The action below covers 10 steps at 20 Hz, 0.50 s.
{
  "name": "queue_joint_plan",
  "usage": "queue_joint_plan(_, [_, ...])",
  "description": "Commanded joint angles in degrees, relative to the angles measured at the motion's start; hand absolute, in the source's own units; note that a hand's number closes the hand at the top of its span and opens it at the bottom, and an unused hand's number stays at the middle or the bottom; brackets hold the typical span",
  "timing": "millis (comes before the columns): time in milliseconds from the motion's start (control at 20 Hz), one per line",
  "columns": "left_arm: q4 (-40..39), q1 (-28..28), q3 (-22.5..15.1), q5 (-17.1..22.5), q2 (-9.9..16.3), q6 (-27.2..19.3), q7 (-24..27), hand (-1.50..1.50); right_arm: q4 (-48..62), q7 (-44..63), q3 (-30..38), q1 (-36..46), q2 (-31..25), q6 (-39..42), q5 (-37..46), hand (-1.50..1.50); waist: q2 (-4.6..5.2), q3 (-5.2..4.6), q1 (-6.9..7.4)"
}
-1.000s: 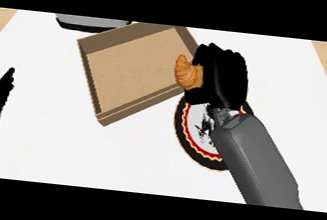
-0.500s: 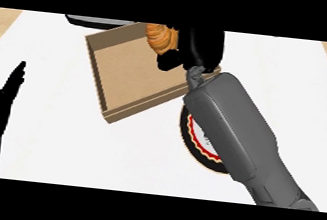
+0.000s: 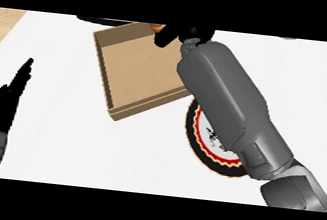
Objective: Pick the croissant from the plate and place it in the cardboard box
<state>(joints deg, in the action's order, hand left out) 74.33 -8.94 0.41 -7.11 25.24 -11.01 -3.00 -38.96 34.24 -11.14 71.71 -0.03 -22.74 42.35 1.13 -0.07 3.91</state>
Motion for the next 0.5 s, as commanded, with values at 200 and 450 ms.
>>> queue_joint_plan(200, [1.51, -3.02, 0.05, 0.08, 0.76, 1.77, -2.47, 0.0, 17.05, -4.72, 2.98, 6.34, 0.03, -6.56, -3.23, 1.5, 0.78, 0.0, 2.16])
queue_joint_plan(450, [1.96, -1.81, -1.38, -0.78, -0.5, 1.61, -0.2, 0.0, 21.73, -3.61, 5.48, 5.42, 0.03, -9.76, -6.41, -1.5, 1.35, -0.01, 4.38])
